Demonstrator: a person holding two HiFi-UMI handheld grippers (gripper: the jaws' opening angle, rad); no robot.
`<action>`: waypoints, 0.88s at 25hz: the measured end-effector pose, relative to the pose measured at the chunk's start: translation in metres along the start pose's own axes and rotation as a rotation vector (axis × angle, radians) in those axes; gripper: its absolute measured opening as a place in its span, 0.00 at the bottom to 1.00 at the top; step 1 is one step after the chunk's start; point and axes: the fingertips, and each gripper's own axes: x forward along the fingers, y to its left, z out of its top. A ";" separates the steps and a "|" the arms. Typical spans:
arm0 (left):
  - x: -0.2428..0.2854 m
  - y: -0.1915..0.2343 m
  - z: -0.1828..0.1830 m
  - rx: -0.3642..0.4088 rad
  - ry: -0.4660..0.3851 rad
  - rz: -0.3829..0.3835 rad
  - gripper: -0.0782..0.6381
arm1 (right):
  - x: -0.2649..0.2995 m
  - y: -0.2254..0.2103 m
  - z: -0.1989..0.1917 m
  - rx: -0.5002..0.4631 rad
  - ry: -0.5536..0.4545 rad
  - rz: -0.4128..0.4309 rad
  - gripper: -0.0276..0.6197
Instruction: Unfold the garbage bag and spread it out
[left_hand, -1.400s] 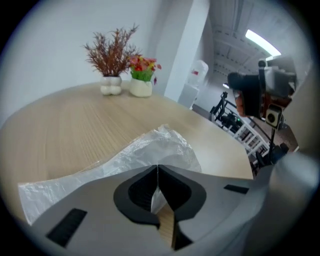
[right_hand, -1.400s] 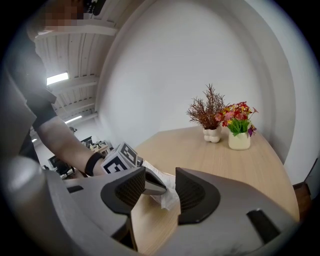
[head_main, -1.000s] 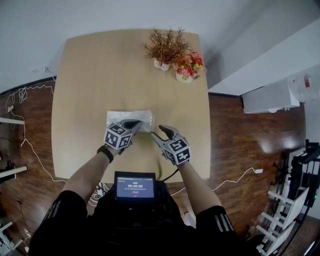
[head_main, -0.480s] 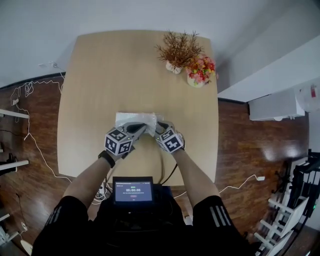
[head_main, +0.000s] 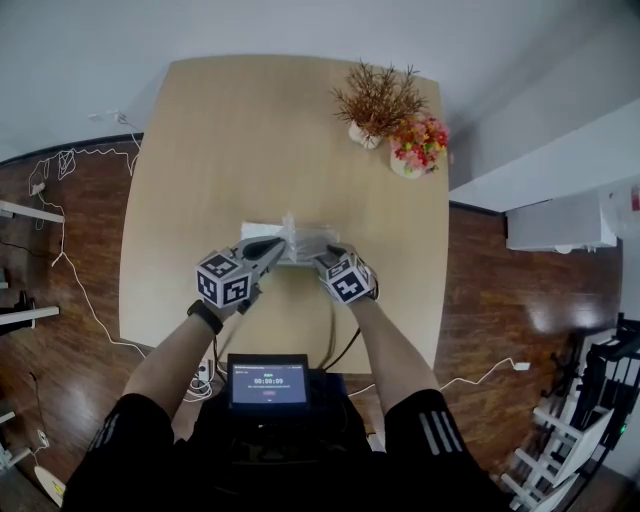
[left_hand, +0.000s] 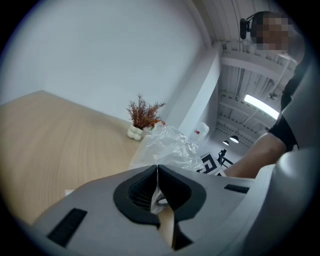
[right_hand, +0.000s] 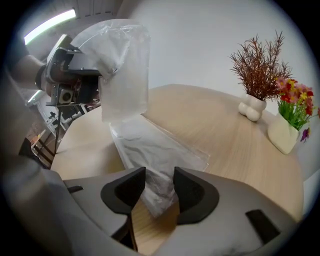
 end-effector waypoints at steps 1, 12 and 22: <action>-0.007 0.005 0.004 -0.008 -0.017 0.013 0.11 | 0.000 0.000 0.000 0.001 0.001 -0.004 0.36; -0.102 0.084 0.024 -0.083 -0.143 0.239 0.11 | 0.003 0.000 -0.004 0.019 0.010 -0.024 0.36; -0.174 0.158 -0.010 -0.166 -0.141 0.454 0.12 | -0.001 -0.003 0.000 0.016 0.015 -0.047 0.36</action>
